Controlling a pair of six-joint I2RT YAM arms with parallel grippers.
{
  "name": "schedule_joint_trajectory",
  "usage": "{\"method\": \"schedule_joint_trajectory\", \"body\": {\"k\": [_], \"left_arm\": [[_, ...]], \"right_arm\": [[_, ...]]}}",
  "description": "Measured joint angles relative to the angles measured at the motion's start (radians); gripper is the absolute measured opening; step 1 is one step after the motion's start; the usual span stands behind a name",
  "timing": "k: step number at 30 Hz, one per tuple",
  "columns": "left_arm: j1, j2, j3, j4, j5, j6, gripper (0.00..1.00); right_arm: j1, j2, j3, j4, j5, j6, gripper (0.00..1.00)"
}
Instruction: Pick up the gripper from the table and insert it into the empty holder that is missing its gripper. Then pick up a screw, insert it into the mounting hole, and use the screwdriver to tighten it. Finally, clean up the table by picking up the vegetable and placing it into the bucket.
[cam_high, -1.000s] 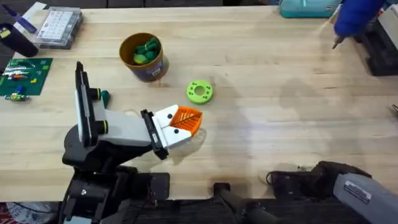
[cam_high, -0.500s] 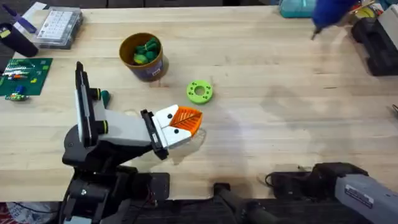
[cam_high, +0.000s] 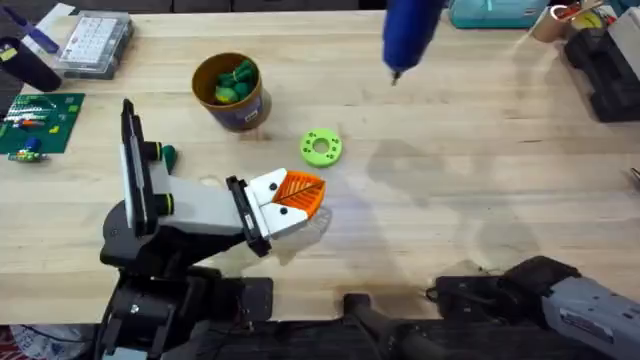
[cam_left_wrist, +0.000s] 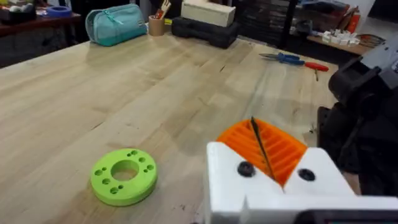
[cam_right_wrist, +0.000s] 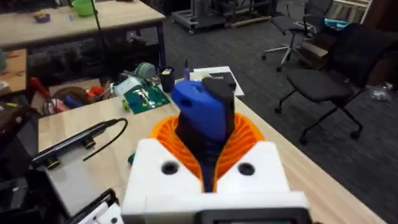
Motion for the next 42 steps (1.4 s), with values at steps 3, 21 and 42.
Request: {"method": "schedule_joint_trajectory", "body": {"k": [3,21,42], "left_arm": [[0.0,0.0,0.0,0.0,0.0,0.0,0.019],[0.0,0.0,0.0,0.0,0.0,0.0,0.019],[0.0,0.0,0.0,0.0,0.0,0.0,0.019]], "right_arm": [[0.026,-0.035,-0.082,0.092,0.034,0.029,0.053],[0.2,0.039,-0.294,0.587,-0.03,0.138,0.05],[0.377,0.123,-0.295,0.634,-0.091,0.065,0.049]]}}
